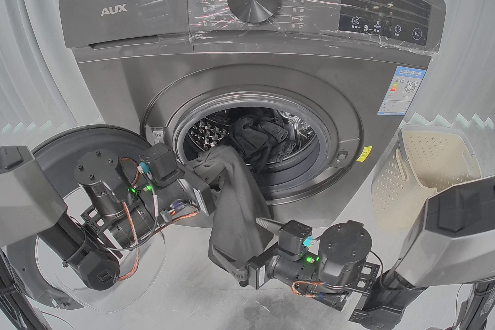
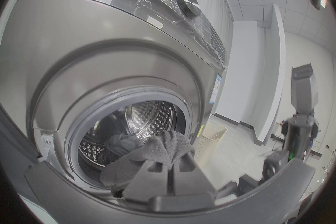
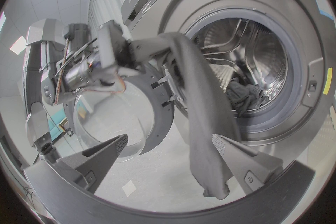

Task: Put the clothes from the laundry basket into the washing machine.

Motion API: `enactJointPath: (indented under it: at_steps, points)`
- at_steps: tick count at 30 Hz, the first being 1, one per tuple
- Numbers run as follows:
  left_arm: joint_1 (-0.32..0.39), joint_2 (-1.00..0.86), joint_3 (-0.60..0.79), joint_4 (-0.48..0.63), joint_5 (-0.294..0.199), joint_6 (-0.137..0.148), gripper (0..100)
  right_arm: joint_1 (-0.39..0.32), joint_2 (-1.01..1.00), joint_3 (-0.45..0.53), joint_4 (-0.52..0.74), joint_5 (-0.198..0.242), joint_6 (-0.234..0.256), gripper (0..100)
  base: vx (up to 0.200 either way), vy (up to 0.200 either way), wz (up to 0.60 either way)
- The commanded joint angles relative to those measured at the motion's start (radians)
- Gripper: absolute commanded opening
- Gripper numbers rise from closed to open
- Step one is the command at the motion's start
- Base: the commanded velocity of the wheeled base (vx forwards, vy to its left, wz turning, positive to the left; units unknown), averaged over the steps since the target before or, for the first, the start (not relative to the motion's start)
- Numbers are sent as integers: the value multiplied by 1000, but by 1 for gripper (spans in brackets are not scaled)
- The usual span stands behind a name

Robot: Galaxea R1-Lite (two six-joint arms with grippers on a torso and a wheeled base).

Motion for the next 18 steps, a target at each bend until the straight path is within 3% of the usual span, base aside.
enactJointPath:
  at_steps: [1,5,7,9,18]
  points:
    - [3,28,-52,0,14,-9,0,12,80,-4,-21,29,0,100,0,0,0]
    - [1,31,-61,0,14,-11,0,27,98,-17,-32,38,0,100,0,0,0]
    - [0,37,-63,0,15,-11,0,19,121,-54,-34,72,3,100,0,0,0]
    - [0,37,-63,0,15,-9,0,15,132,-77,-27,77,3,100,0,0,0]
    - [4,28,-61,0,17,-9,0,-102,264,-285,32,64,-6,100,0,0,0]
